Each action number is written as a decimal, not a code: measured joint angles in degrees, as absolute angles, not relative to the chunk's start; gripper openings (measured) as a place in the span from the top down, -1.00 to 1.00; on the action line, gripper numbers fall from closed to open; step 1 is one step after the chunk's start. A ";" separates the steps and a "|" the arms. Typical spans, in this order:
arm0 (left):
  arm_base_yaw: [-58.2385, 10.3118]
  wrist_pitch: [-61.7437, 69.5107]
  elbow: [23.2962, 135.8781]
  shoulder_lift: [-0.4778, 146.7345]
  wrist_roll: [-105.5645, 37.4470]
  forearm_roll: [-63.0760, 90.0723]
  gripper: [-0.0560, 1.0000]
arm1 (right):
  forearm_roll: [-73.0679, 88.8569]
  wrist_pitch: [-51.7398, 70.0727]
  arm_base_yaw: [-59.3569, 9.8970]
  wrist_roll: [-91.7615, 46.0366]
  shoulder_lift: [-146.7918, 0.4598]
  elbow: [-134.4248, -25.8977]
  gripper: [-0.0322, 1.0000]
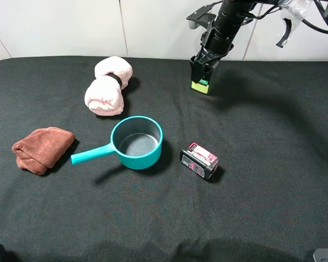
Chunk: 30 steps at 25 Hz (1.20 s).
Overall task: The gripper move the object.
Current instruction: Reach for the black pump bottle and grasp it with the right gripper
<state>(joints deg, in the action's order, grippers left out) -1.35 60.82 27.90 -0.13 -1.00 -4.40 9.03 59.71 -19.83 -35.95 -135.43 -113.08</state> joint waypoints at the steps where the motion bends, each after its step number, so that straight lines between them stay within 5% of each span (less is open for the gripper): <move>1: -1.35 60.82 27.90 -0.13 -1.00 -4.40 -0.56 | 9.03 59.71 -19.83 -35.95 -135.43 -113.08 -0.41; 23: -1.35 60.82 27.90 -0.13 -1.00 -4.40 -0.56 | 8.60 61.09 -19.83 -35.95 -135.63 -115.06 -0.40; 30: -1.35 60.82 27.90 -0.13 -1.00 -4.40 -0.56 | 8.60 61.27 -19.83 -35.95 -135.63 -115.06 -0.06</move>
<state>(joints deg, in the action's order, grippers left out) -1.35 60.82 27.90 -0.13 -1.00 -4.40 8.60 61.27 -19.83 -35.95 -135.63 -115.06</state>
